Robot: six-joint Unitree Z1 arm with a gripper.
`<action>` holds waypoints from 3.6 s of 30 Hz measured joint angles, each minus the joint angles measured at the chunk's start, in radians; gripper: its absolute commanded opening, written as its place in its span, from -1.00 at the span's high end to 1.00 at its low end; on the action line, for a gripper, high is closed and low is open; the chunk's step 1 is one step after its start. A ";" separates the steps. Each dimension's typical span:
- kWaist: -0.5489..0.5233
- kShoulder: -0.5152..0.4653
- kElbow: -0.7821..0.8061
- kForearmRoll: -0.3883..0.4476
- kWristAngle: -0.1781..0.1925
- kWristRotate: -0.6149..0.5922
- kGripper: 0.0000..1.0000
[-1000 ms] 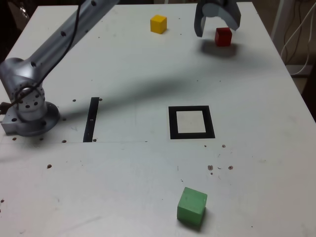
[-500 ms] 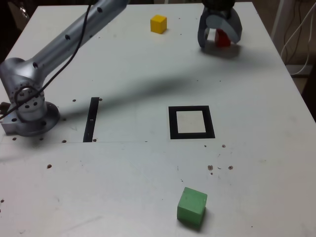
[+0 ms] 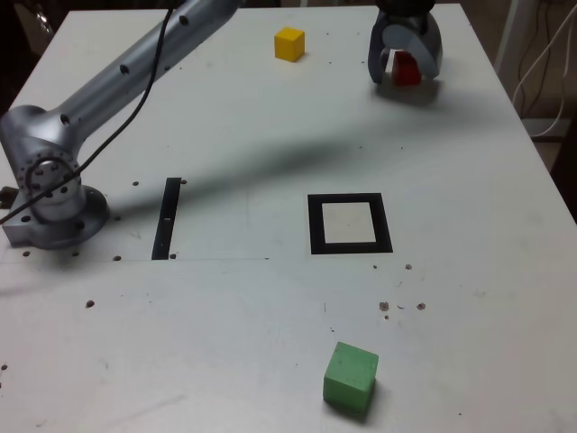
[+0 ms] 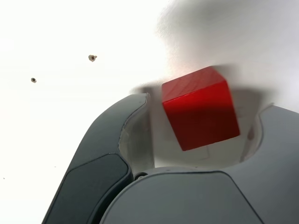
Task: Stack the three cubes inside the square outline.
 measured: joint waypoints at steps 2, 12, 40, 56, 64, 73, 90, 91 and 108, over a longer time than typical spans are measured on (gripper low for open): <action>0.000 0.000 -0.006 -0.002 0.000 0.000 0.23; 0.000 0.022 -0.007 -0.001 -0.004 -0.003 0.37; -0.120 -0.185 0.208 -0.004 0.077 -0.076 0.60; -0.356 -0.549 0.780 -0.290 -0.022 -0.411 0.60; -0.489 -0.738 1.063 -0.350 -0.035 -0.590 0.60; -0.631 -0.832 1.380 -0.393 -0.046 -0.752 0.60; -0.784 -0.767 1.492 -0.496 -0.040 -0.891 0.60; -0.784 -0.762 1.490 -0.500 -0.035 -0.891 0.60; -0.784 -0.674 1.405 -0.520 -0.027 -0.830 0.42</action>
